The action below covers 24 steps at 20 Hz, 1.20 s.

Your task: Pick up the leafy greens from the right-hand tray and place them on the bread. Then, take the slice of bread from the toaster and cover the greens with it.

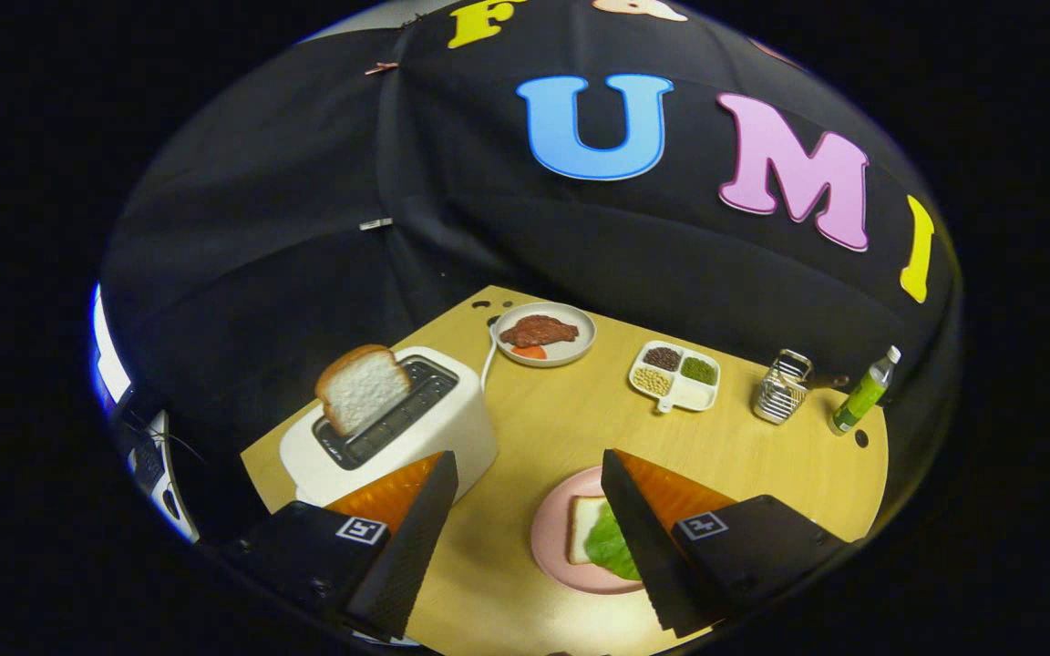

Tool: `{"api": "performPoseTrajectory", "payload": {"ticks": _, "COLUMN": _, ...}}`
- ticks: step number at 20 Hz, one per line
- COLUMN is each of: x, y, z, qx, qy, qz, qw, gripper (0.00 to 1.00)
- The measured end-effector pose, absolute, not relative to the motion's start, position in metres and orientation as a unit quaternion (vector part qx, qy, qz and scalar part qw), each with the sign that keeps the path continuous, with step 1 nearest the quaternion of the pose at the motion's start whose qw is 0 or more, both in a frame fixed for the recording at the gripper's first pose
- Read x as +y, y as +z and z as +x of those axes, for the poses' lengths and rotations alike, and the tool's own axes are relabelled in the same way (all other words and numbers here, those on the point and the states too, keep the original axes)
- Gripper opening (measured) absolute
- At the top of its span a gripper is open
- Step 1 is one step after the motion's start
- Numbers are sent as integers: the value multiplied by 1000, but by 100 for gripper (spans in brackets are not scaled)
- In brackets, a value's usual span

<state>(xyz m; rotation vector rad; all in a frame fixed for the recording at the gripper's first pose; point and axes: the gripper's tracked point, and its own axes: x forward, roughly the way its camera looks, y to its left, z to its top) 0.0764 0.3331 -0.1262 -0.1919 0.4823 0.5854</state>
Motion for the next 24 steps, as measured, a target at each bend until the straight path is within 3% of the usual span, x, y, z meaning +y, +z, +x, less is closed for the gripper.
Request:
{"api": "performPoseTrajectory", "payload": {"ticks": 12, "x": 455, "y": -105, "z": 48, "qx": 203, "qy": 371, "qz": -115, "qw": 899, "gripper": 100}}
{"api": "performPoseTrajectory", "payload": {"ticks": 20, "x": 507, "y": -142, "z": 66, "qx": 205, "qy": 350, "qz": -129, "qw": 905, "gripper": 100}}
{"api": "performPoseTrajectory", "payload": {"ticks": 24, "x": 508, "y": -170, "z": 81, "qx": 250, "qy": 308, "qz": -130, "qw": 909, "gripper": 99}}
